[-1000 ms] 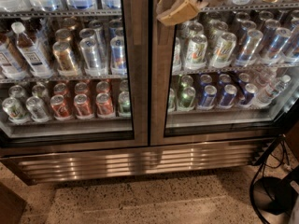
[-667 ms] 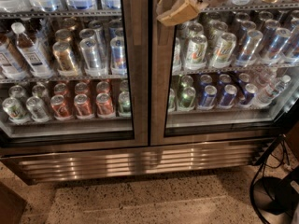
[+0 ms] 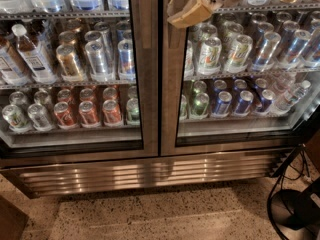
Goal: Open right fridge door
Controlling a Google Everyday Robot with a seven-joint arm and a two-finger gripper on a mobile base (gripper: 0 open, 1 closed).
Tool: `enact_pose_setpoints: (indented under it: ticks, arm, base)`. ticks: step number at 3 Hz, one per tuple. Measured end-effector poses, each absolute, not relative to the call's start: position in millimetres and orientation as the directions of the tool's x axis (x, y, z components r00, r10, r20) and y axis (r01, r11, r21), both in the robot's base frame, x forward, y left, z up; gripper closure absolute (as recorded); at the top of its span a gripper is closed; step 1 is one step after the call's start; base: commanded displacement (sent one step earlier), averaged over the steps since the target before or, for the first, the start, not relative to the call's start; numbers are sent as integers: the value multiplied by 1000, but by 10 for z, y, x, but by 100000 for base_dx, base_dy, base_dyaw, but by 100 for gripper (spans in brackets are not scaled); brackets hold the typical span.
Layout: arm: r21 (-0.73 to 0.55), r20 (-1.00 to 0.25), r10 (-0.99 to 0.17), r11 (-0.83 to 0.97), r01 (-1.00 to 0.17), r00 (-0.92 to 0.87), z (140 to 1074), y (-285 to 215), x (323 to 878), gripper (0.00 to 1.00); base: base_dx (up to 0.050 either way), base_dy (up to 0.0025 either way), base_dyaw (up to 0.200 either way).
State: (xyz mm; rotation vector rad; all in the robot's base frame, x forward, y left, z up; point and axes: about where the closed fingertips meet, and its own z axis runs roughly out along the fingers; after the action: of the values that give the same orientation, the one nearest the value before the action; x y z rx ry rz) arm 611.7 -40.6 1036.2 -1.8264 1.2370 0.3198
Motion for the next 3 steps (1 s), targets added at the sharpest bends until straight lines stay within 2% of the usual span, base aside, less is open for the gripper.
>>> enact_pose_setpoints:
  ticks: [3]
  arm:
    - [-573,-589,-630,-118,-811,507,10387,-474,6132,100]
  base:
    - [0,0,0]
